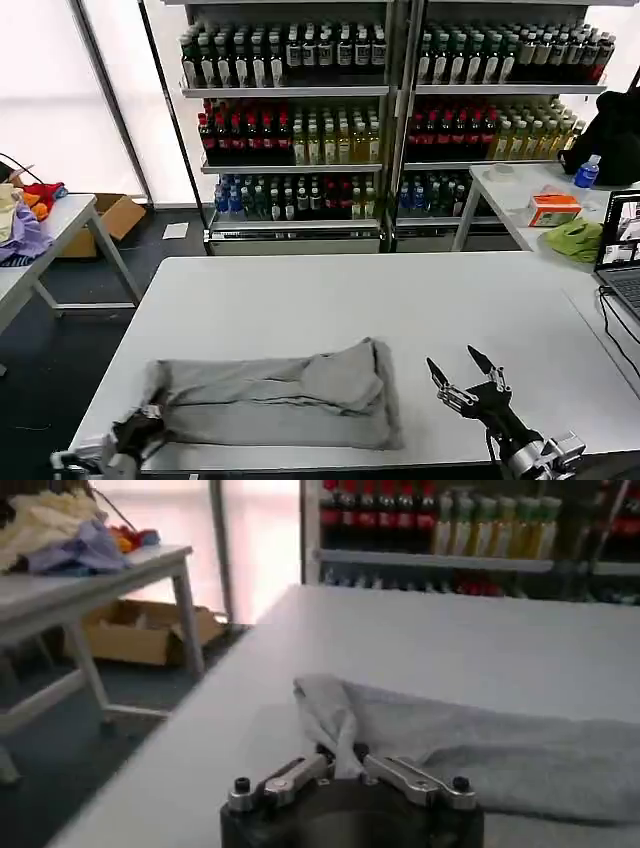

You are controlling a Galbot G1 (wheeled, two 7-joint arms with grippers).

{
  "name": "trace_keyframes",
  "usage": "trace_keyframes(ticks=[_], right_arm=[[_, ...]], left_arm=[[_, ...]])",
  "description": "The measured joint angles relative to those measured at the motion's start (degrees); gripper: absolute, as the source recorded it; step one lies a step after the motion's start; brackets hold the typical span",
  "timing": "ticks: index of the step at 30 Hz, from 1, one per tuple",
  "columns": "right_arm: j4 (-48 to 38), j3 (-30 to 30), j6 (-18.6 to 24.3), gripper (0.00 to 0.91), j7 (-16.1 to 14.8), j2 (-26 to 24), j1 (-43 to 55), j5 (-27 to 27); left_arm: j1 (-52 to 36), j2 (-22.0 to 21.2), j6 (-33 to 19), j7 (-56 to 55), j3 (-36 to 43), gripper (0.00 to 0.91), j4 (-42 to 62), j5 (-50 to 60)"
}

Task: Fold and organize the clothes.

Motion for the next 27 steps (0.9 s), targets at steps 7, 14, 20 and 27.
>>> trace_keyframes(ticks=[7, 14, 20, 27], right_arm=[[0.5, -0.2, -0.1, 0.907, 0.4, 0.4, -0.1, 0.2], [1.3, 0.3, -0.4, 0.907, 0.6, 0.8, -0.8, 0.1], [1.7, 0.9, -0.4, 0.907, 0.5, 1.3, -1.5, -0.4], [1.7, 1.6, -0.4, 0.907, 0.4, 1.7, -2.7, -0.9]], left_arm=[[-0.4, 9.3, 1.3, 3.0, -8.9, 0.010, 1.8, -6.1], [-2.0, 11.2, 2.1, 2.4, -6.9, 0.010, -5.9, -12.2], [-4.4, 9.5, 1.6, 0.8, 4.3, 0.010, -12.0, -14.2], [-7.7, 5.9, 0.0, 0.2, 19.4, 0.071, -12.2, -11.8]])
